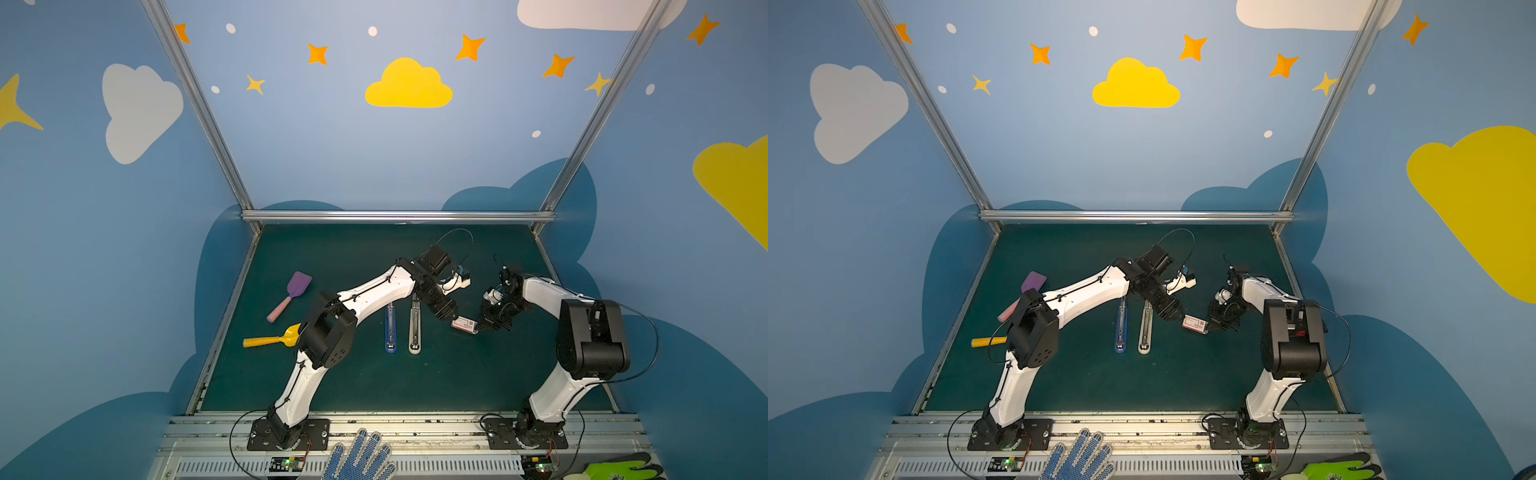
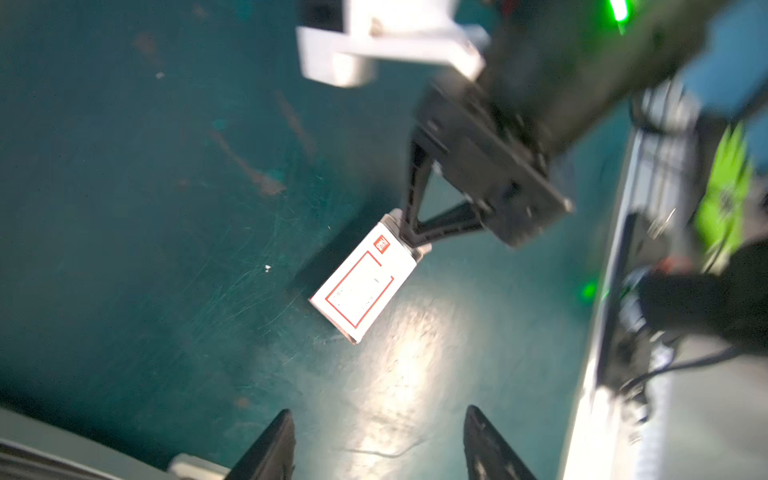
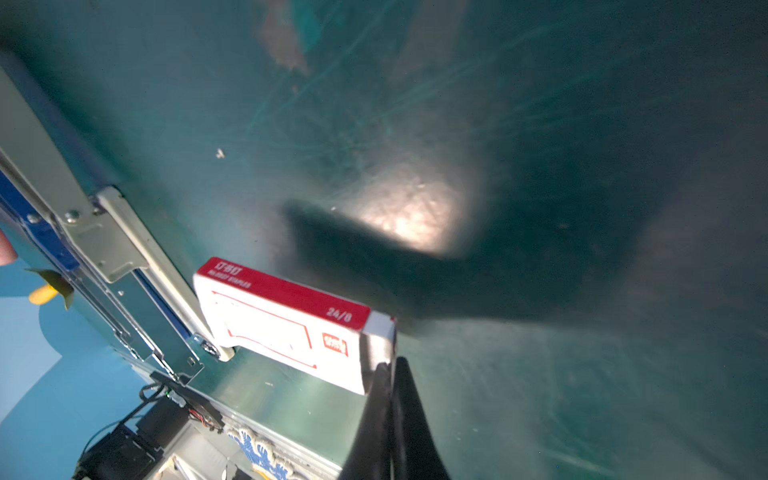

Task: Load the staples into the stapler

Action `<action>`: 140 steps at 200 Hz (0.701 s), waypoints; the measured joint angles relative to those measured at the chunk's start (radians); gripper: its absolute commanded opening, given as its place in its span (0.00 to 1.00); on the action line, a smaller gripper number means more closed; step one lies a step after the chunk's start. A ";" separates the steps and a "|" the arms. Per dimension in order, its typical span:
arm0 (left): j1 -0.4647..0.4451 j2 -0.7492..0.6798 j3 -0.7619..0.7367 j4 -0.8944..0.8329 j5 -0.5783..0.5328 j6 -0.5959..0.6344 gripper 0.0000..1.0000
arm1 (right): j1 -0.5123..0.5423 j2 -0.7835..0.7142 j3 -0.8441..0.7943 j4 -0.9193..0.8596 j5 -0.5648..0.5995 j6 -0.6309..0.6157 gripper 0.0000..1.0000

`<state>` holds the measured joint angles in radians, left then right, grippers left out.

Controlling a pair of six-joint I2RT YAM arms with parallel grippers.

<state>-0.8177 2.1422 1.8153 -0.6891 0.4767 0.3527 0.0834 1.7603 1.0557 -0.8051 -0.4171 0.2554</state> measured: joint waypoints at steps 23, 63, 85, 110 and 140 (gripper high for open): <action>-0.016 -0.009 -0.103 0.027 -0.032 0.151 0.65 | 0.027 0.026 0.019 0.001 -0.014 -0.010 0.00; -0.036 -0.009 -0.195 0.110 -0.061 0.277 0.67 | 0.053 0.040 0.023 0.003 -0.035 -0.027 0.00; -0.043 -0.009 -0.204 0.154 -0.074 0.315 0.68 | 0.063 0.040 0.023 0.003 -0.042 -0.032 0.00; -0.048 -0.009 -0.203 0.210 -0.091 0.342 0.68 | 0.071 0.040 0.023 0.003 -0.049 -0.034 0.00; -0.048 0.003 -0.193 0.240 -0.093 0.352 0.68 | 0.078 0.041 0.023 0.003 -0.056 -0.036 0.00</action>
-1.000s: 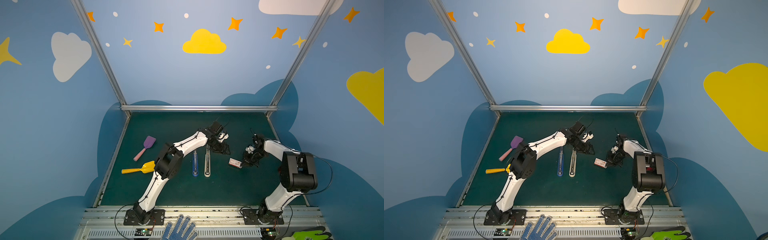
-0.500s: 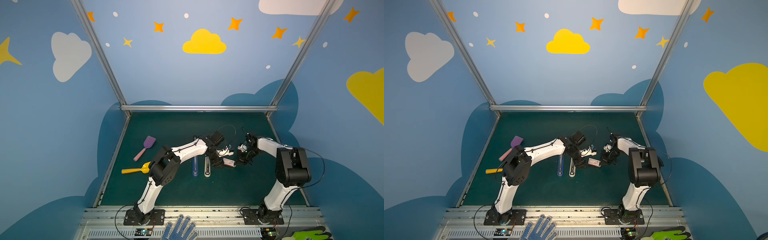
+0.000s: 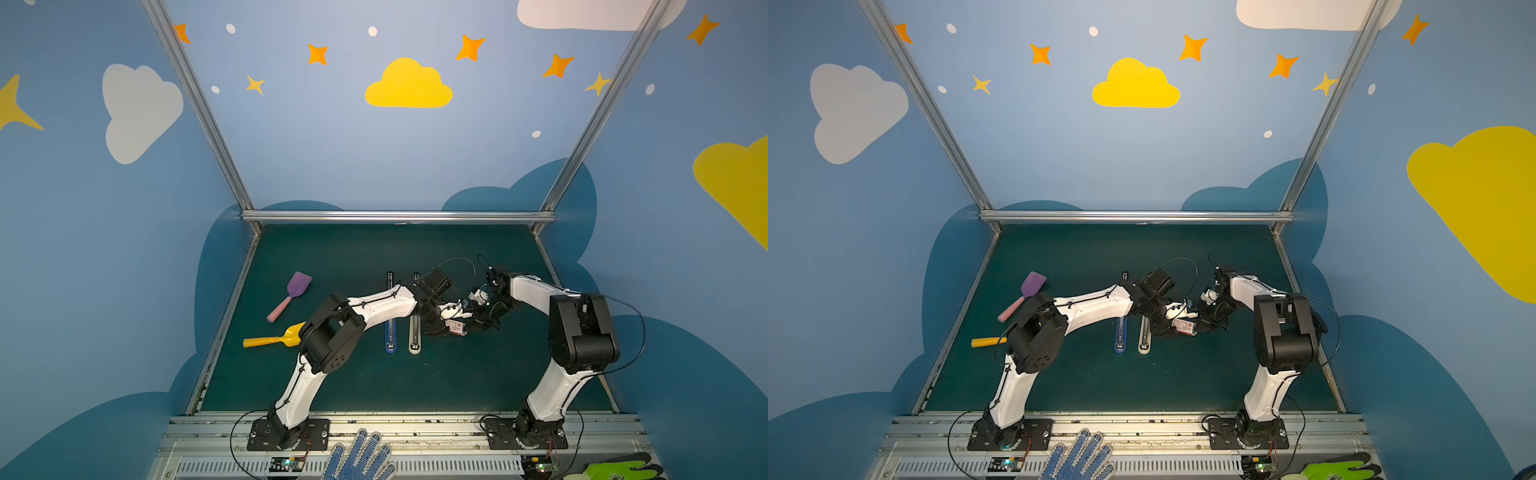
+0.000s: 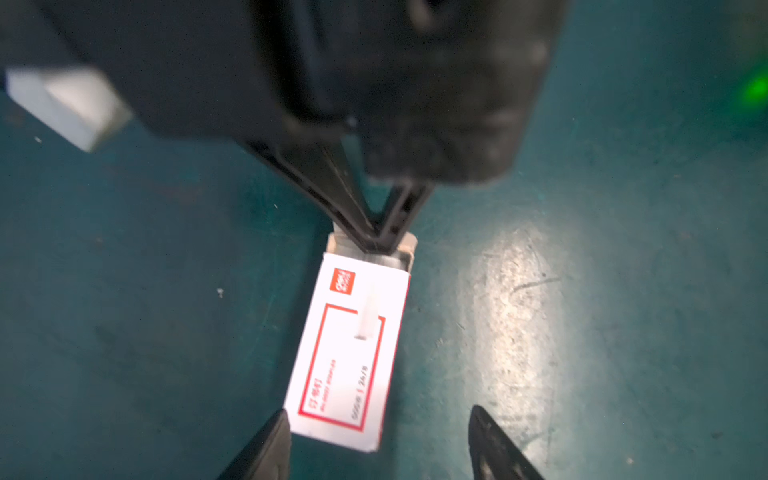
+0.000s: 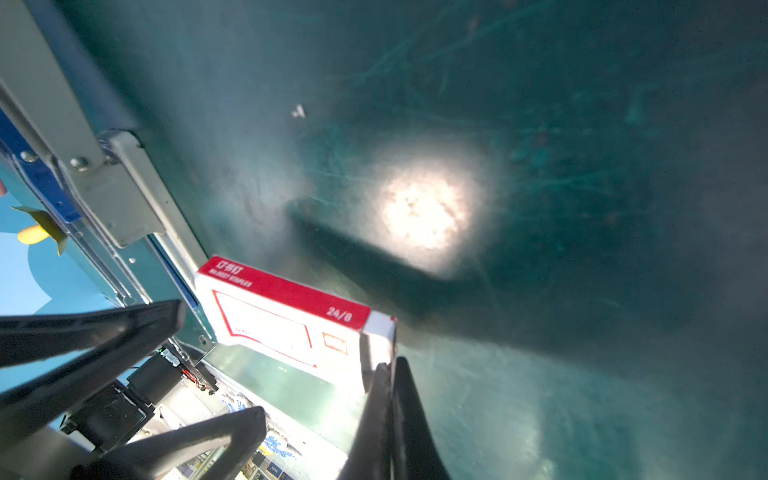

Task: Load the staples into the stapler
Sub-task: 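Grasp the box's free end with the left gripper while the right holds it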

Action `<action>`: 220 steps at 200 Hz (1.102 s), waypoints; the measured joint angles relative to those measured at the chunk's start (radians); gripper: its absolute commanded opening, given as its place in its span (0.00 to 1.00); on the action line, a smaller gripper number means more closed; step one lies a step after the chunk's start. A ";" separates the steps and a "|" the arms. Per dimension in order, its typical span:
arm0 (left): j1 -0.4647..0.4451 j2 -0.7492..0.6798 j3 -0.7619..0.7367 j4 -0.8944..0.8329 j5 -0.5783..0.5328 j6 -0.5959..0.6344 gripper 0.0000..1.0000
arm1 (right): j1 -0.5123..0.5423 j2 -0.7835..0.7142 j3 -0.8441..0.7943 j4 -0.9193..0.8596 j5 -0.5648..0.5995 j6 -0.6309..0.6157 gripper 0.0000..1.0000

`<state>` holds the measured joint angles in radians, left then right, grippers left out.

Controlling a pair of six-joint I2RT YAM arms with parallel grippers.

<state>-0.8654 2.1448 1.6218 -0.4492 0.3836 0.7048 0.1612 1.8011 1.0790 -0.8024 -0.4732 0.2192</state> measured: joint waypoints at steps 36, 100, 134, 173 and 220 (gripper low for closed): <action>0.001 0.037 0.020 0.006 0.012 0.006 0.68 | 0.001 0.002 0.000 0.000 -0.006 -0.008 0.00; 0.010 0.082 0.053 0.004 0.053 0.017 0.68 | -0.003 0.013 0.000 0.003 0.013 -0.019 0.00; 0.012 0.097 0.063 0.009 0.056 0.017 0.68 | -0.005 0.013 0.000 0.015 0.031 -0.019 0.00; 0.012 0.097 0.055 0.037 0.036 0.016 0.68 | -0.006 0.018 0.000 0.023 0.037 -0.021 0.00; 0.013 0.093 0.015 0.105 0.034 0.017 0.67 | -0.007 0.022 0.000 0.025 0.037 -0.026 0.00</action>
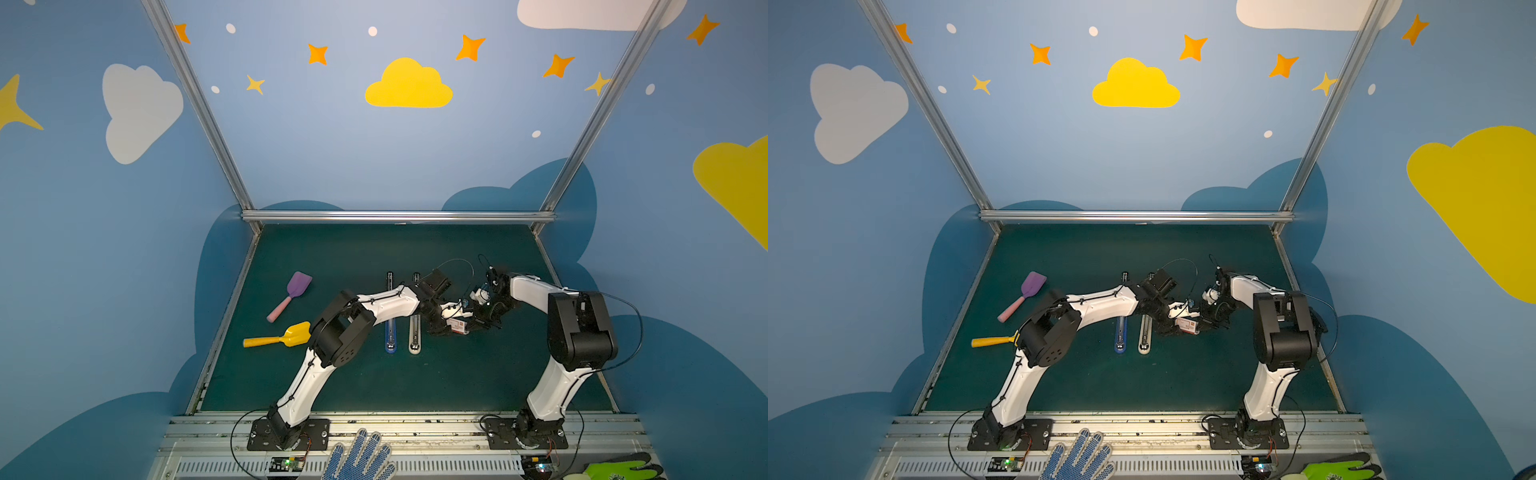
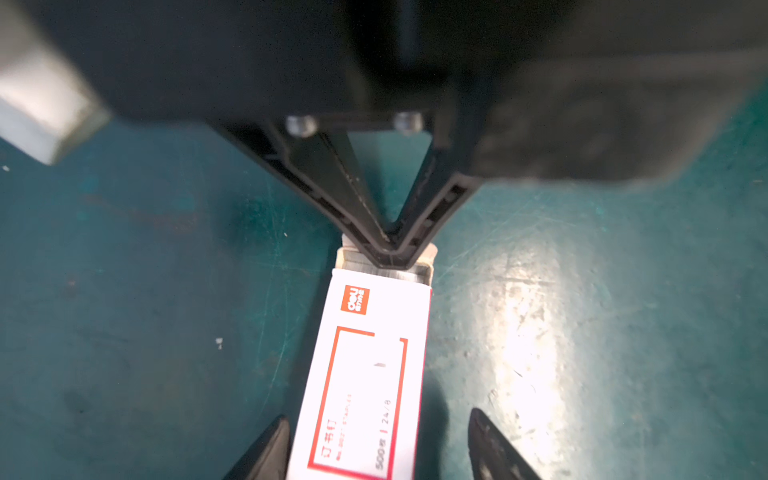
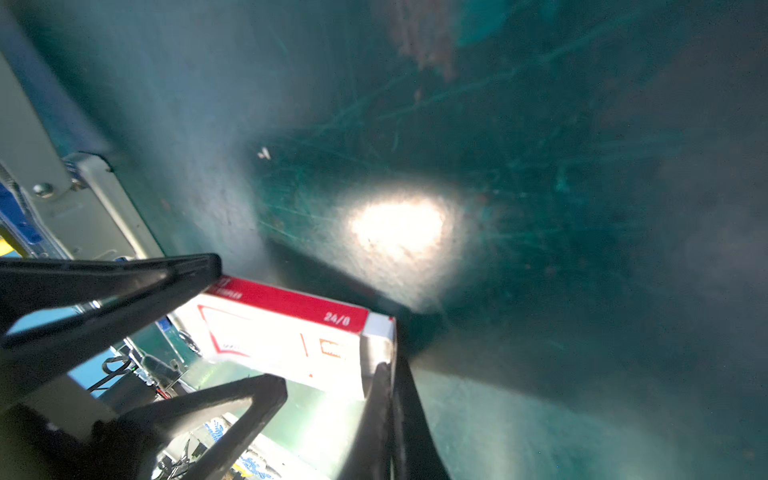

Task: Load the staples into the stapler
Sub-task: 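Grasp the box's free end with the left gripper while the right holds it, then pull the staple tray out with the left gripper while the right holds the sleeve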

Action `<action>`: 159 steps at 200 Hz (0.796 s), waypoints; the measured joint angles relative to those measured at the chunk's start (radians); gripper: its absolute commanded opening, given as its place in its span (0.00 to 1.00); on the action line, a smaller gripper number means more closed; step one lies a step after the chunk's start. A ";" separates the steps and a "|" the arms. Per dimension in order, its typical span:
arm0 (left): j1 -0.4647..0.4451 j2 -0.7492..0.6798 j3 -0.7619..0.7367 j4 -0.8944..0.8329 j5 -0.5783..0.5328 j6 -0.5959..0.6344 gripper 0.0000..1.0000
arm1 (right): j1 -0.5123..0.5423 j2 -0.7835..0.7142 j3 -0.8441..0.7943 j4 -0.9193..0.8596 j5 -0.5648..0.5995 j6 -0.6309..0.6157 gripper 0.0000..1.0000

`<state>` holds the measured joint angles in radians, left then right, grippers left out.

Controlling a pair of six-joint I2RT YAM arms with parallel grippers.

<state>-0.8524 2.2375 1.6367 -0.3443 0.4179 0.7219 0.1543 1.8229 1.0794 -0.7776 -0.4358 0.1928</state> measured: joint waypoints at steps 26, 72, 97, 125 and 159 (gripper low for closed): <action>0.004 -0.010 -0.037 0.034 -0.010 -0.005 0.67 | 0.007 0.000 0.000 -0.008 -0.014 -0.012 0.00; 0.018 -0.024 -0.076 0.045 -0.002 -0.007 0.64 | 0.027 0.001 0.011 -0.020 -0.058 -0.019 0.00; 0.017 -0.024 -0.076 0.045 -0.006 -0.008 0.57 | 0.027 0.001 0.013 -0.021 -0.063 -0.019 0.00; 0.017 -0.024 -0.072 0.036 -0.010 -0.012 0.47 | 0.027 0.001 0.013 -0.021 -0.064 -0.019 0.00; 0.017 -0.025 -0.069 0.024 -0.013 -0.016 0.38 | 0.028 0.001 0.015 -0.020 -0.063 -0.019 0.00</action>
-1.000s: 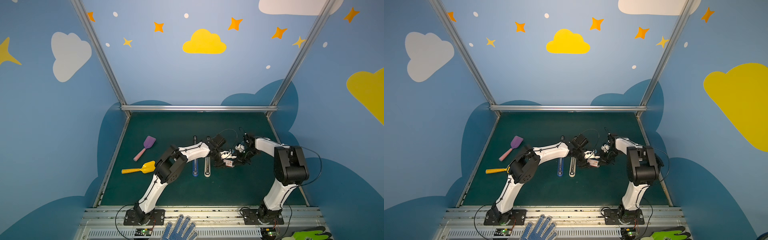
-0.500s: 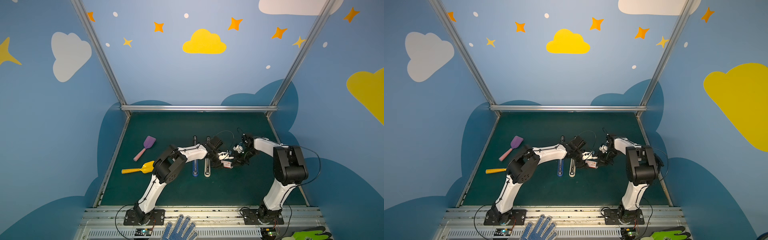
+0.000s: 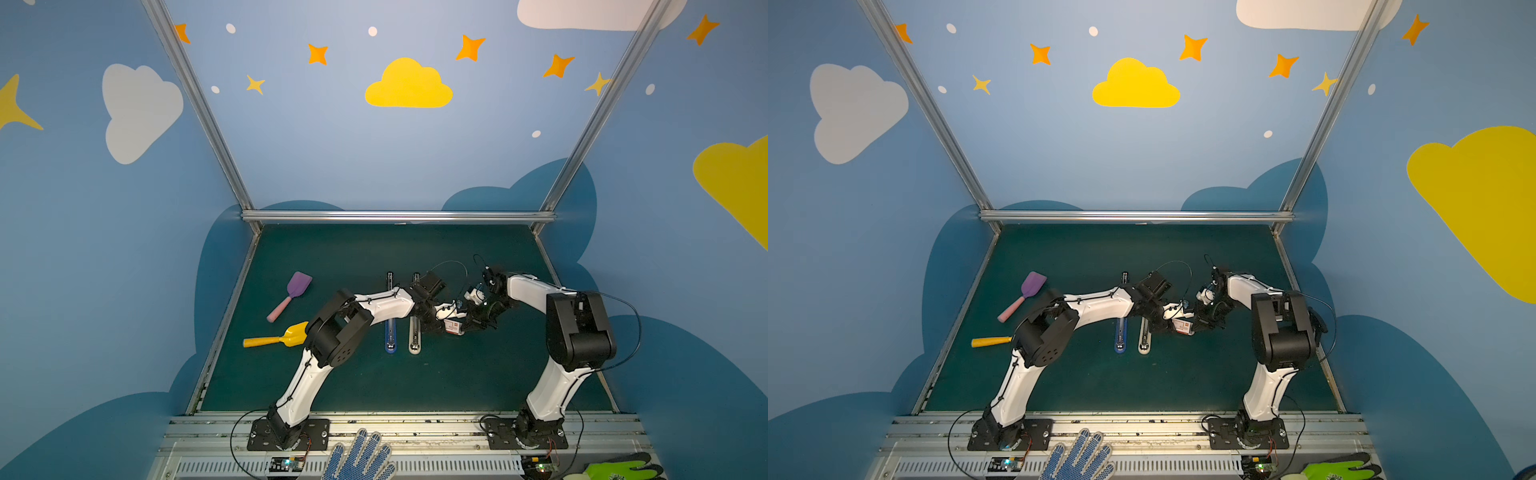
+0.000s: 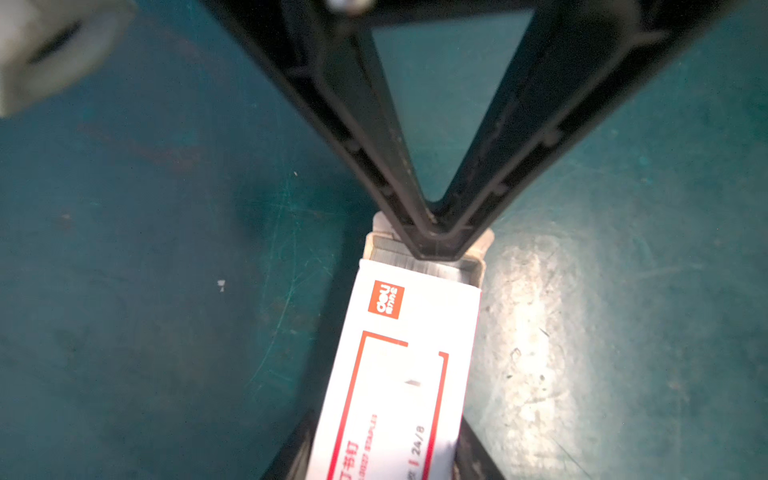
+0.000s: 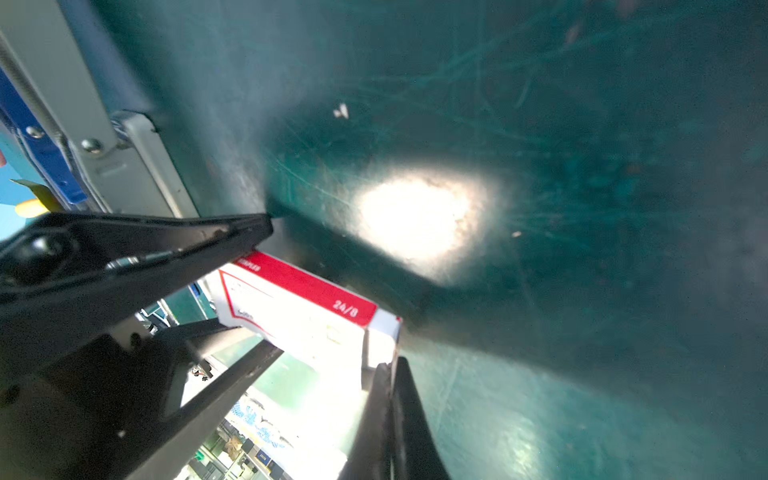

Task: Load the staples into the stapler
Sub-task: 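Pull the staple tray out with the left gripper while the right holds the sleeve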

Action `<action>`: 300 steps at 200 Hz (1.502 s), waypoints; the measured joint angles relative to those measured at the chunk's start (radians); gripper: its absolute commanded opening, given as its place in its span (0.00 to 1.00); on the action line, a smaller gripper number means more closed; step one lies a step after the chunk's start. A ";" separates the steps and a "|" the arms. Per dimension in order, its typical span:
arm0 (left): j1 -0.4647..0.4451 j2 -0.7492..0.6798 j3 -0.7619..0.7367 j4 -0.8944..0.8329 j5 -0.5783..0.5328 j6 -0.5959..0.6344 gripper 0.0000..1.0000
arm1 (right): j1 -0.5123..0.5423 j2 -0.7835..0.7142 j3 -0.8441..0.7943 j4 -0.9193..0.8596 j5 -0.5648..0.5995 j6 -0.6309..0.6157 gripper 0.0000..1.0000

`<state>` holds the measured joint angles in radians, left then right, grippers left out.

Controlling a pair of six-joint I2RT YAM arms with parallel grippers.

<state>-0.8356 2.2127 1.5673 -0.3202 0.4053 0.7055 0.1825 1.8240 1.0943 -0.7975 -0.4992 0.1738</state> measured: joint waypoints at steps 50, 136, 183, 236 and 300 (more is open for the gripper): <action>-0.002 -0.001 0.002 -0.006 -0.006 0.005 0.37 | 0.001 0.000 0.012 -0.011 0.018 0.001 0.00; -0.013 -0.002 0.002 -0.004 -0.011 -0.012 0.40 | -0.026 0.000 0.012 -0.039 0.034 0.005 0.00; -0.018 -0.002 0.002 -0.004 -0.011 -0.016 0.44 | -0.031 0.000 0.012 -0.055 0.034 0.005 0.00; -0.027 -0.003 0.002 -0.007 -0.027 -0.002 0.46 | -0.045 0.000 0.012 -0.064 0.056 0.023 0.00; -0.033 -0.013 -0.010 0.002 -0.060 -0.002 0.45 | -0.051 0.000 0.012 -0.066 0.085 0.030 0.00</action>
<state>-0.8684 2.1994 1.5574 -0.3183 0.3454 0.7040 0.1314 1.8240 1.1065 -0.8631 -0.4145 0.2039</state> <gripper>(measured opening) 0.448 0.046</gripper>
